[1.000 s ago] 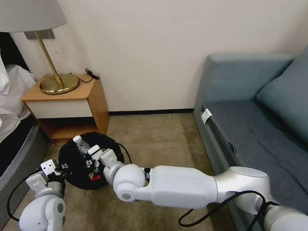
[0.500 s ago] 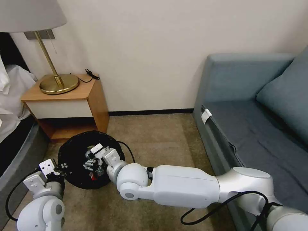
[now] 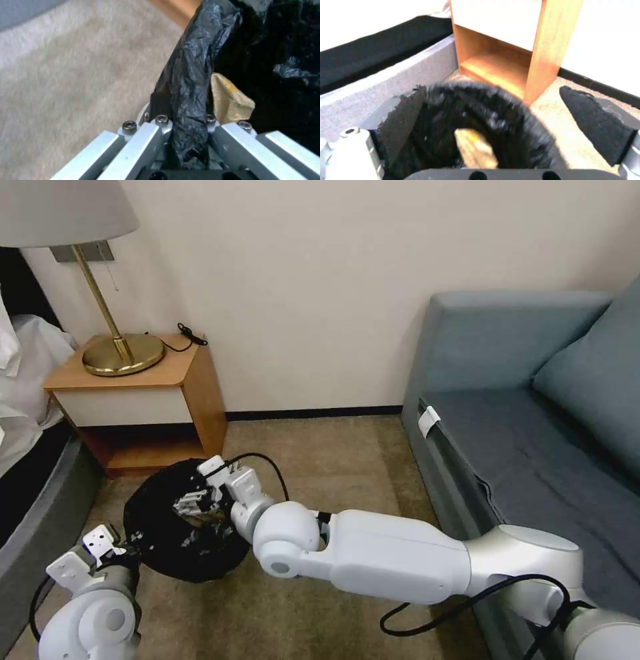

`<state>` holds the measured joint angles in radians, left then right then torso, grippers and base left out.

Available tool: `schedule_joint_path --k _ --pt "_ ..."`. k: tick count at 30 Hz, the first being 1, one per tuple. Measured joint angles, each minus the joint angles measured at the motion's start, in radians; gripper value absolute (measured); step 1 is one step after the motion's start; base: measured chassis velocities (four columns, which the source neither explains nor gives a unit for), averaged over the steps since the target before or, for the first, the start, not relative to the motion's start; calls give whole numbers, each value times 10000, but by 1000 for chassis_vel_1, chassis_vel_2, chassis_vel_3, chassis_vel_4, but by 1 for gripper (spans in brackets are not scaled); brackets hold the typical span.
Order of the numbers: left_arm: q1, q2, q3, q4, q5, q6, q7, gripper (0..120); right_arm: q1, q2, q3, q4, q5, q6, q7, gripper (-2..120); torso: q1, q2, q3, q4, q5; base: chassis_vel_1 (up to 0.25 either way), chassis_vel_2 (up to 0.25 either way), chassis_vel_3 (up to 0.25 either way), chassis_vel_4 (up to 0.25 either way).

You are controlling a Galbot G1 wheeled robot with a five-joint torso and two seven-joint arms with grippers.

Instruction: Pick up the trash bin, then pick up the garbage on the floor and place it into the trash bin.

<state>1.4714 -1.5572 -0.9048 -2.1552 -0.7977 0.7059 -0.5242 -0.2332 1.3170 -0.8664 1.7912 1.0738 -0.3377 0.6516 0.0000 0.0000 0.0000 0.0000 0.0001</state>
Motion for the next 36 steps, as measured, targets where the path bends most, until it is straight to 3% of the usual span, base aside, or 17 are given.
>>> schedule_joint_path --k 3,16,27,31,33,34,36 --pt "-3 -1 -6 323 -231 110 -262 3 -130 -50 68 45 -69 38 0 100 0 0 0 -1 0 0 0 0 0" --pt "44 0 -15 922 -174 133 -227 3 -513 -203 294 123 -229 70 -19 100 0 0 0 0 -1 0 0 0 0" --pt "148 -23 -25 828 276 -62 163 41 -942 -474 610 214 -369 80 -72 100 0 0 0 0 -1 0 0 0 0" --pt "292 -44 -35 645 1056 -445 931 55 -1125 -586 803 297 -405 94 -89 100 0 0 -1 0 -1 0 0 0 0" --pt "477 -58 -68 455 1987 -1198 2358 66 -1342 -738 1132 424 -422 136 -153 100 0 0 -1 2 0 0 0 0 0" --pt "477 -58 -68 455 1987 -1198 2358 66 -1342 -738 1132 424 -422 136 -153 100 0 0 -1 2 0 0 0 0 0" --pt "605 -35 -157 421 2951 -2715 4226 75 -1645 -1087 1609 633 -517 311 -456 100 0 0 -1 2 0 0 0 0 0"
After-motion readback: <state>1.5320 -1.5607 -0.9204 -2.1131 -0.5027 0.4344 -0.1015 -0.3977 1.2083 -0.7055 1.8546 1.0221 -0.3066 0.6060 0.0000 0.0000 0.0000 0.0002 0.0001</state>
